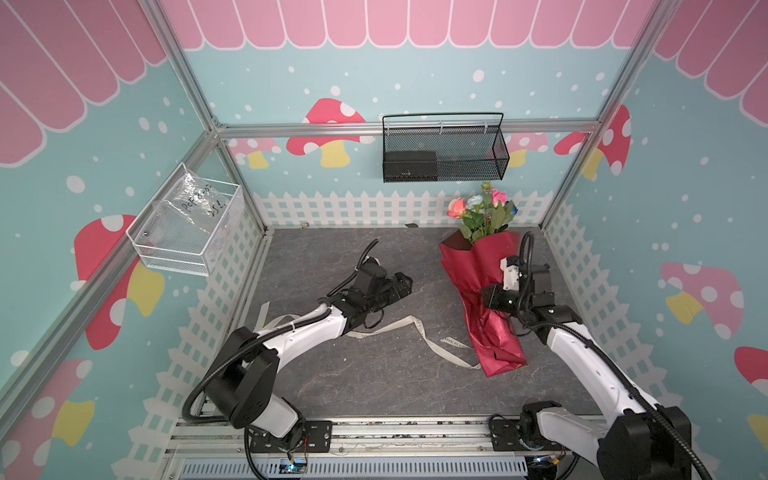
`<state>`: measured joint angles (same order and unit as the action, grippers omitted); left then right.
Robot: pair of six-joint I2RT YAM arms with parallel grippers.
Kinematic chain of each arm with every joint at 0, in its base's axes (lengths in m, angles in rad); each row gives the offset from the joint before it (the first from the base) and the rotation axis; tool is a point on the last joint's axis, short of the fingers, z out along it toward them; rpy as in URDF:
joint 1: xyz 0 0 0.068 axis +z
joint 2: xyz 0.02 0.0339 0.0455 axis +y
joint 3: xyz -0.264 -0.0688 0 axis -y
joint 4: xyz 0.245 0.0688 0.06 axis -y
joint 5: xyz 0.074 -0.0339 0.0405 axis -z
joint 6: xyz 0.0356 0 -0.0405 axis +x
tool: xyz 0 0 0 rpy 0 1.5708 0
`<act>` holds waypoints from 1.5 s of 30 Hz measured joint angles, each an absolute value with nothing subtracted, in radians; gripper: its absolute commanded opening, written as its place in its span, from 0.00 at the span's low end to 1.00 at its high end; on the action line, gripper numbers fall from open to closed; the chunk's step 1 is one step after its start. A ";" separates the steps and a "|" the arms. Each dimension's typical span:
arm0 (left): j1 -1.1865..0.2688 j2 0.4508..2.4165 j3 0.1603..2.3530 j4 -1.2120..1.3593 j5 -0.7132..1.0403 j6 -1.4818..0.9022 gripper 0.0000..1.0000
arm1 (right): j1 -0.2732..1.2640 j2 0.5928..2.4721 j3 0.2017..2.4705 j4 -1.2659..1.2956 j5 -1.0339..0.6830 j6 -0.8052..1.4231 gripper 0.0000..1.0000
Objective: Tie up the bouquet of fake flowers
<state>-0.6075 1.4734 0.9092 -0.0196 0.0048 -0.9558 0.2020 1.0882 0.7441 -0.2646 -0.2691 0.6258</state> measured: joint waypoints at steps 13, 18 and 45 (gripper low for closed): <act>-0.523 1.005 0.712 -0.254 -0.224 -0.925 0.94 | 0.820 1.307 0.688 0.047 -0.071 1.026 0.00; -0.510 0.931 0.710 -0.330 -0.262 -0.896 0.94 | 0.920 1.492 0.796 0.127 -0.019 1.069 0.00; -0.498 1.160 0.679 -0.264 -0.183 -0.860 0.92 | 0.723 1.626 0.547 0.397 0.064 1.119 0.00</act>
